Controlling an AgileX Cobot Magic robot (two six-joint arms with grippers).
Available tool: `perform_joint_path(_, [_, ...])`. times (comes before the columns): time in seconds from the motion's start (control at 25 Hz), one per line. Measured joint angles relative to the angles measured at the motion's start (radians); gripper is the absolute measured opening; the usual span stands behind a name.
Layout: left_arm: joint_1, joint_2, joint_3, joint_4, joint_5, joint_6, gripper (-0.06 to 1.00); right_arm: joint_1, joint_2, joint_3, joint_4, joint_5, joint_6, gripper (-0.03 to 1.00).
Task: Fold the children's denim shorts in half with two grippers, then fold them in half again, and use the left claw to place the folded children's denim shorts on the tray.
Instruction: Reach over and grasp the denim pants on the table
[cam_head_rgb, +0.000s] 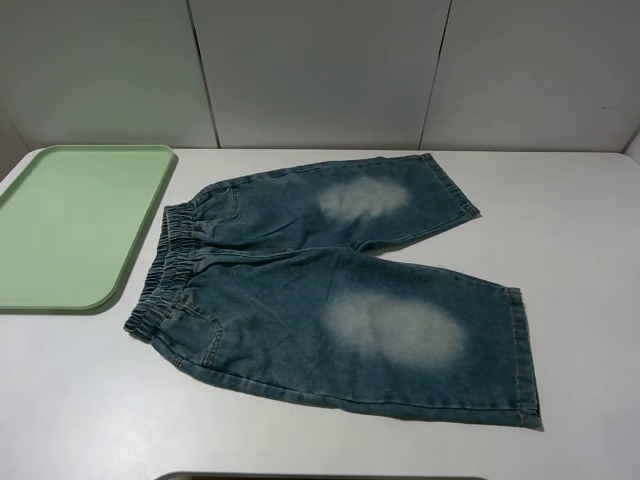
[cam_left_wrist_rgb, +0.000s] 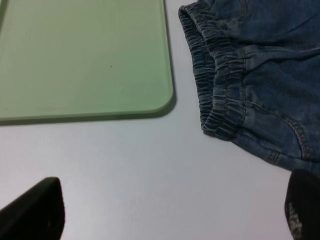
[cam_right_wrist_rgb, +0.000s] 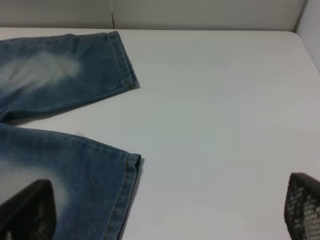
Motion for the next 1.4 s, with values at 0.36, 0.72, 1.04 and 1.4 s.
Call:
perform_joint_path(0.36, [-0.034,0.0,0.0,0.0,0.0,0.0,0.87,0.0,0.0,0.0,0.0,0.0,0.0,0.69])
perform_joint_path(0.72, [-0.104,0.0,0.0,0.001,0.0,0.0,0.87,0.0,0.0,0.0,0.0,0.0,0.0,0.69])
perform_joint_path(1.04, [-0.118,0.0,0.0,0.001,0.0,0.0,0.87,0.0,0.0,0.0,0.0,0.0,0.0,0.69])
perform_joint_path(1.4, [-0.118,0.0,0.0,0.001,0.0,0.0,0.87,0.0,0.0,0.0,0.0,0.0,0.0,0.69])
